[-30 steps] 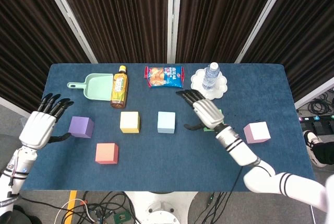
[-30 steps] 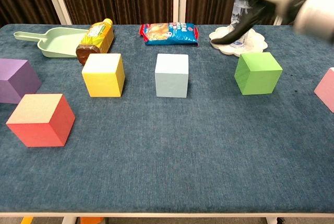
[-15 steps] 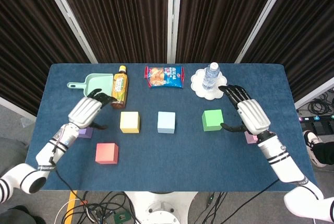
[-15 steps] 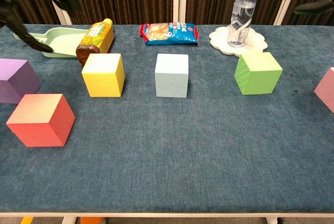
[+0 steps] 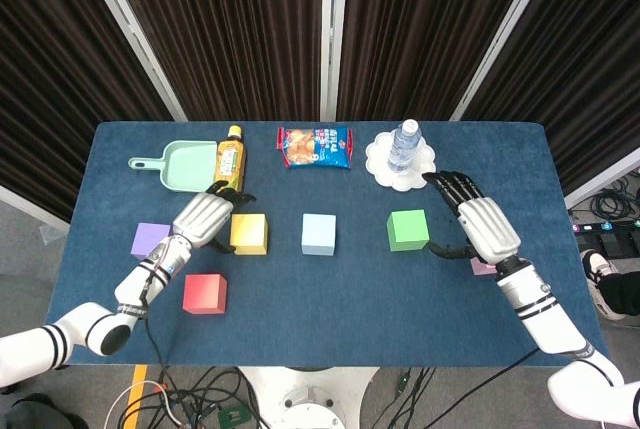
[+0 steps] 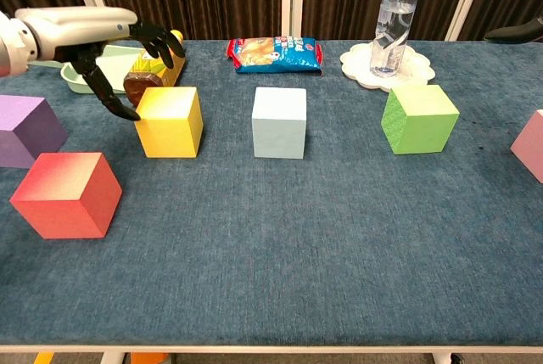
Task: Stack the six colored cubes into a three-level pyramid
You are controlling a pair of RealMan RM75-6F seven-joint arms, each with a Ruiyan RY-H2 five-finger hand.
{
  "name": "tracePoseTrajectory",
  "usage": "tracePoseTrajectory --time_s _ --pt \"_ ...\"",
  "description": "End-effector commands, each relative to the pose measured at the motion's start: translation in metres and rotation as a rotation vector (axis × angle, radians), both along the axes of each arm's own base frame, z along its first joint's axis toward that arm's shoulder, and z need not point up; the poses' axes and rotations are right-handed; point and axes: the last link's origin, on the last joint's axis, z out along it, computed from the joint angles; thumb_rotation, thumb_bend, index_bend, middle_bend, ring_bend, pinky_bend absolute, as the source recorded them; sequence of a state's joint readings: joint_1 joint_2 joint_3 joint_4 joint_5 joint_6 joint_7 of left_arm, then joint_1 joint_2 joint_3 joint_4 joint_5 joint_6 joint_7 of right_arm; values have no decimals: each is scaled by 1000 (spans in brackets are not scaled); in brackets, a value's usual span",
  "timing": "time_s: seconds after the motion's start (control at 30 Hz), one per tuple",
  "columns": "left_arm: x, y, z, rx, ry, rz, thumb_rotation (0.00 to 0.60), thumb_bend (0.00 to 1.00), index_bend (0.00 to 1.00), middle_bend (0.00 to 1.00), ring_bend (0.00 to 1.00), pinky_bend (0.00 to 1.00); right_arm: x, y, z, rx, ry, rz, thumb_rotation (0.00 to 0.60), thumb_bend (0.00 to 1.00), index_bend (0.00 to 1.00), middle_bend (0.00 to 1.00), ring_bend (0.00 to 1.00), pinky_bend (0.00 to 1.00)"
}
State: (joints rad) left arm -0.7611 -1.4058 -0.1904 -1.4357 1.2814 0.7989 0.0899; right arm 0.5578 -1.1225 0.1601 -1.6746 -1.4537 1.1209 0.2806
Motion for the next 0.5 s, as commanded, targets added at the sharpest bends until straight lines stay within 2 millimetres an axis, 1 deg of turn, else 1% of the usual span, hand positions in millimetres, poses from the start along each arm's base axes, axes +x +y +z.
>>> tracePoseTrajectory --time_s 0.03,0.33,0.5 --pt "-1 -2 -7 -16 13 19 600 0 163 203 194 104 1 -2 -1 1 -4 -4 600 117 0 78 0 0" --pt "-3 -3 -23 4 64 23 600 0 159 204 194 104 -1 -4 -6 10 -9 -21 600 117 0 78 0 0" --pt "-3 -1 -31 -4 71 39 600 0 159 237 194 105 -5 -3 -7 13 -15 -28 600 117 0 78 0 0"
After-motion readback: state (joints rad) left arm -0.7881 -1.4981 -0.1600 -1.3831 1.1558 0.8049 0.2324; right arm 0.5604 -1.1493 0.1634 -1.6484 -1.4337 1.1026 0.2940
